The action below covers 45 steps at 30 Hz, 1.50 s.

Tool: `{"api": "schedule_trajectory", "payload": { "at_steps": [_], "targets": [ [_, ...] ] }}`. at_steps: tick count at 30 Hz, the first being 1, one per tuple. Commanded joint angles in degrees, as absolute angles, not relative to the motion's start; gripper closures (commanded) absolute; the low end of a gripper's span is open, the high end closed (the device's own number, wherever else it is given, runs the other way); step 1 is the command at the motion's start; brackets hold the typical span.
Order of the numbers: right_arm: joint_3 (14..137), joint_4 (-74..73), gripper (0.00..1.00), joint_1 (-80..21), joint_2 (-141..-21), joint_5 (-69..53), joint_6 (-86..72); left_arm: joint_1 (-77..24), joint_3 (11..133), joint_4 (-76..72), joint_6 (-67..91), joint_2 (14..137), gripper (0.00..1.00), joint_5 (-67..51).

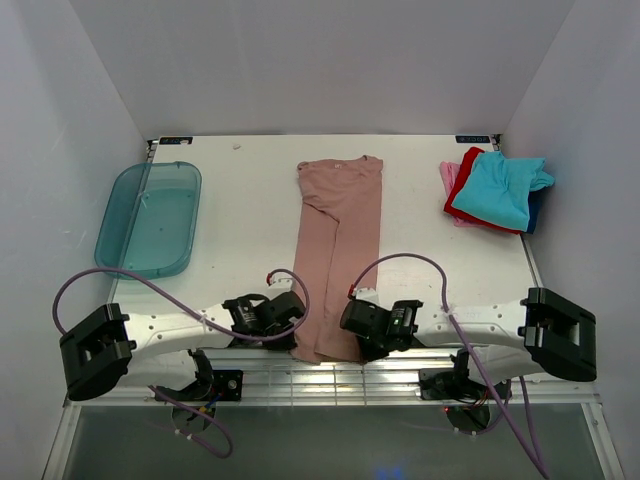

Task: Fold and stack the t-shirts
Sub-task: Fold the tshirt

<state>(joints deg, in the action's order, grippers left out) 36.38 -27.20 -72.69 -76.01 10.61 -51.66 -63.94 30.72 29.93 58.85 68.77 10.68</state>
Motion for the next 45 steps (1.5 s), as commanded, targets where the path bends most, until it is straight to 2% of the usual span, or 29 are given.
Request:
{"api": "schedule_trajectory", "payload": {
  "at_steps": [1,7,13,22,33,45],
  "targets": [
    [35.16,-34.62,0.91,-76.28,-72.69,9.84,-55.19,-65.83,28.30,35.85,59.50,66.89,1.00,5.97],
    [41.46,-38.75,0.92,-77.17,-68.73,17.47,-55.11,-66.01,39.36,37.45,57.23,62.84,1.00,11.59],
    [51.66,-43.86,0.92,-76.03,-71.62,27.68,-50.63,-65.92,49.56,33.68,52.57,67.49,1.00,19.07],
    [55.72,-43.42,0.92,-68.04,-77.69,34.27,-41.85,-64.08,50.89,26.30,47.99,72.77,1.00,23.20],
    [58.53,-29.20,0.92,-54.59,-84.46,35.95,-25.67,-52.48,48.77,9.51,37.63,80.32,1.00,22.95],
    [76.02,-25.66,0.92,-47.29,-99.13,36.83,-13.11,-43.42,60.29,5.89,31.64,93.94,1.00,22.06]
  ]
}}
